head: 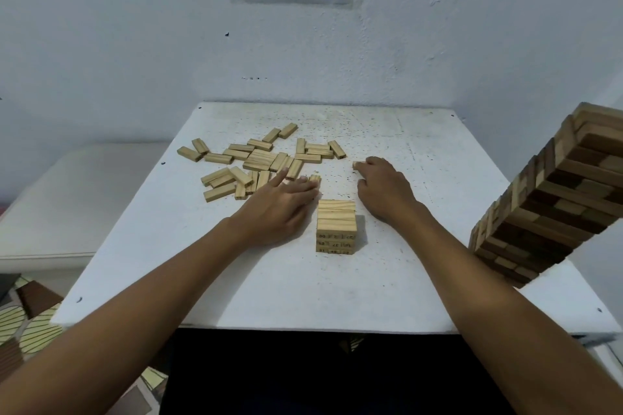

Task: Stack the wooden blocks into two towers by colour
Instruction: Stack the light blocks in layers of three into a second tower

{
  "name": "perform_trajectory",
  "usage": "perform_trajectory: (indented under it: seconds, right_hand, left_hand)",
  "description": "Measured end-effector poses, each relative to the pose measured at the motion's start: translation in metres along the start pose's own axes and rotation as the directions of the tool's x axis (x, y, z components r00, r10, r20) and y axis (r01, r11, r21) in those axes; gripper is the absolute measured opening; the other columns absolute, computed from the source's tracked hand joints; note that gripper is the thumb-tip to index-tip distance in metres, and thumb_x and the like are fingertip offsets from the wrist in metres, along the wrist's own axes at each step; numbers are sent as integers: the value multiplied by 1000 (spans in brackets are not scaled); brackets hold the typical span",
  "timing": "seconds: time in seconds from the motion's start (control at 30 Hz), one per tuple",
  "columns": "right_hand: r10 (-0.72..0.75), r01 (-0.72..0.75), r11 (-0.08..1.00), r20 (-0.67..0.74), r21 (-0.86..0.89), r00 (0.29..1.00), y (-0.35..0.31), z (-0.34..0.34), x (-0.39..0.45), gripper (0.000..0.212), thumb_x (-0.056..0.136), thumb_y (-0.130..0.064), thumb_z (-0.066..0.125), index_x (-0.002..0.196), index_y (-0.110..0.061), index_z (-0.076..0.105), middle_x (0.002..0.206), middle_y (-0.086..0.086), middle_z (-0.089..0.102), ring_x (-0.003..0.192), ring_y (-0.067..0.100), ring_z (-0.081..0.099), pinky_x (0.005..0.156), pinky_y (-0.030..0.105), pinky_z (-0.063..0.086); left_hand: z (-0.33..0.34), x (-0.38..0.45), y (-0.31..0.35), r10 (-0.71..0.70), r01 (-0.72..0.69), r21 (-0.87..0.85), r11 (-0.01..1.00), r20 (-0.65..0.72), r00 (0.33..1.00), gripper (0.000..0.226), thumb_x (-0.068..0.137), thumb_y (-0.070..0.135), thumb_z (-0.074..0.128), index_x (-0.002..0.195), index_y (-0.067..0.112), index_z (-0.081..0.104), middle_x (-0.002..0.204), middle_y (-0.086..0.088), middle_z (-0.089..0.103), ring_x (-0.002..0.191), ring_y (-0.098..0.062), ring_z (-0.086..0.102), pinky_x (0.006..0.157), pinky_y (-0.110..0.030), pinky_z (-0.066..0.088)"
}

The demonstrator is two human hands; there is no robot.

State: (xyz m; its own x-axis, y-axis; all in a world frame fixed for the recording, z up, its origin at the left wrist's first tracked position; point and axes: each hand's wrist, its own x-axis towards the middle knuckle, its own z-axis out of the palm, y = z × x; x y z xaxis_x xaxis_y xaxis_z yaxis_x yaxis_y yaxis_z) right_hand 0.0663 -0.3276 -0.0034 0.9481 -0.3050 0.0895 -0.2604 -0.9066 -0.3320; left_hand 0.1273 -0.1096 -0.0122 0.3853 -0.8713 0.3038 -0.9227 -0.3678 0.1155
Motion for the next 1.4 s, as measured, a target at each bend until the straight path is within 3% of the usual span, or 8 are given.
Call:
perform_trajectory:
  seconds: [0.17,0.27,0.4,0.6,0.73,1.1,1.27,1.4]
  right_hand:
    - [21,-21,998,-11,-52,1000,2,-4,-33,47,95,-13,37,141,-16,45,140,8,44,125,28,38,97,38,37]
    - [8,-9,996,-4,-93,1000,1,-8,-57,47,95,-12,38,140,-18,47,135,8,45,121,29,39,93,37,36]
    - [-18,21,997,32,-80,999,0,-18,-92,48,95,-12,37,140,-23,49,132,6,47,121,27,40,90,36,37]
    - [-84,77,996,153,51,985,10,-30,-134,42,93,-15,46,133,-23,58,104,-2,50,100,19,53,80,33,46]
    - [-159,124,974,187,188,969,9,-33,-152,38,90,-18,57,127,-19,64,95,-7,54,83,4,52,78,27,43]
    - [-304,237,924,202,300,931,-21,-23,-163,38,88,-28,67,126,-23,65,99,-9,53,85,1,49,83,23,42]
    - [-332,266,919,205,292,921,-23,-18,-163,41,87,-36,69,127,-27,64,117,-10,49,112,6,46,97,29,41]
    - [-368,304,904,184,300,911,-23,-16,-162,38,87,-35,69,124,-26,66,126,-11,52,120,7,43,101,31,38]
  left_hand:
    - [-7,-26,12,12,-13,-39,999,-34,999,60,105,38,19,123,5,65,133,-8,59,126,-21,55,115,-49,28]
    - [-8,-44,23,-54,47,-124,991,-53,997,58,105,43,22,126,9,64,134,-3,59,131,-16,49,114,-42,34]
    - [-6,-70,29,-42,33,-155,987,-54,998,43,101,31,39,128,7,63,135,-3,59,133,-20,48,109,-33,41]
    - [-10,-92,50,-37,16,-122,992,-176,984,27,95,22,55,105,8,75,114,-5,70,106,-25,62,86,-36,54]
    - [-12,-98,63,-17,-18,-181,983,-191,981,27,90,25,58,99,8,77,104,-3,72,96,-23,62,76,-34,54]
    - [-6,-98,87,-31,-28,-303,953,-189,982,18,84,22,70,92,8,78,98,-1,73,94,-16,61,77,-30,51]
    - [-3,-96,91,-42,-29,-338,941,-201,979,23,86,29,66,91,10,79,97,1,74,96,-19,61,76,-32,53]
    - [-2,-96,93,-55,-28,-378,925,-207,977,20,85,26,69,92,10,78,95,1,74,96,-17,64,75,-35,55]
